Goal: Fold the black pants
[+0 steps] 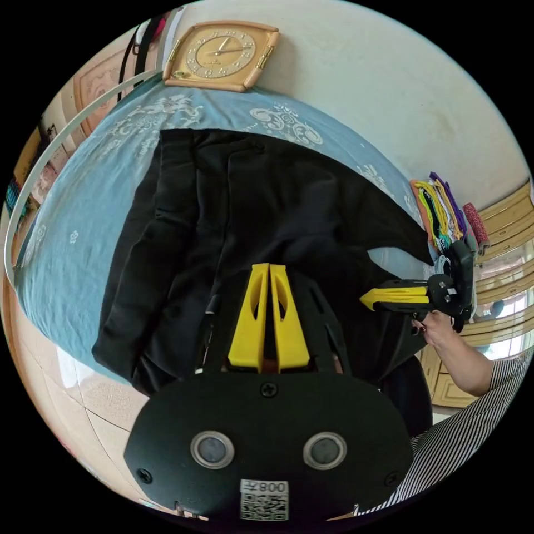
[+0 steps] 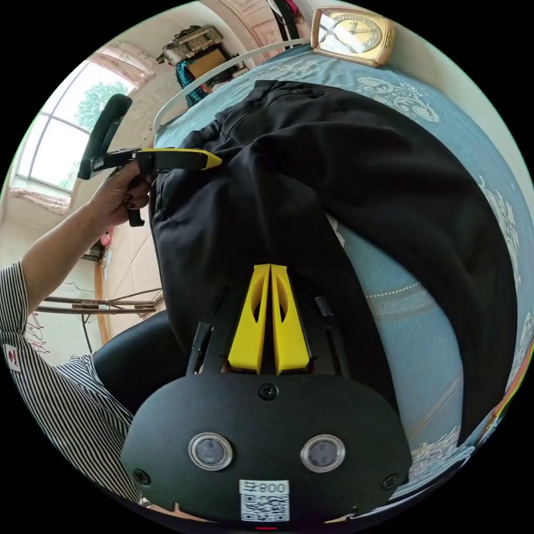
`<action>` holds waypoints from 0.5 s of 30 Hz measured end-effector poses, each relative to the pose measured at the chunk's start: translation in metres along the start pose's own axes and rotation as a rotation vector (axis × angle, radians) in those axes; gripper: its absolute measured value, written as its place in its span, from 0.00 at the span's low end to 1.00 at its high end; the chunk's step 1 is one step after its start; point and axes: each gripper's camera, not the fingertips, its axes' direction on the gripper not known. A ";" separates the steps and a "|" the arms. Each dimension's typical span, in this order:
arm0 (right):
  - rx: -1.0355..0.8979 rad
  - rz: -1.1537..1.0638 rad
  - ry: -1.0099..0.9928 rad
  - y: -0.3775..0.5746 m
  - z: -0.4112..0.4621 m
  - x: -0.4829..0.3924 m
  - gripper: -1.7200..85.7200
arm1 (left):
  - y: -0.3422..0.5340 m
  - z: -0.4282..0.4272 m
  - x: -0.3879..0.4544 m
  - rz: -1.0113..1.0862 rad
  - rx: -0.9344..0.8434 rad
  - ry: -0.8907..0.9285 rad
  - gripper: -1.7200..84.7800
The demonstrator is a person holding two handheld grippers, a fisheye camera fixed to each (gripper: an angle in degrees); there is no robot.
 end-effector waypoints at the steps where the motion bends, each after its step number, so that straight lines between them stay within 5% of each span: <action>1: 0.014 0.003 0.001 -0.005 -0.004 -0.005 0.02 | 0.005 -0.011 -0.008 -0.006 0.049 -0.014 0.03; 10: 0.013 -0.108 0.237 -0.052 -0.024 -0.072 0.02 | -0.004 -0.010 -0.081 -0.164 0.049 -0.239 0.02; 15: 0.026 -0.079 0.141 -0.075 -0.054 -0.082 0.02 | 0.000 -0.014 -0.083 -0.157 0.057 -0.352 0.02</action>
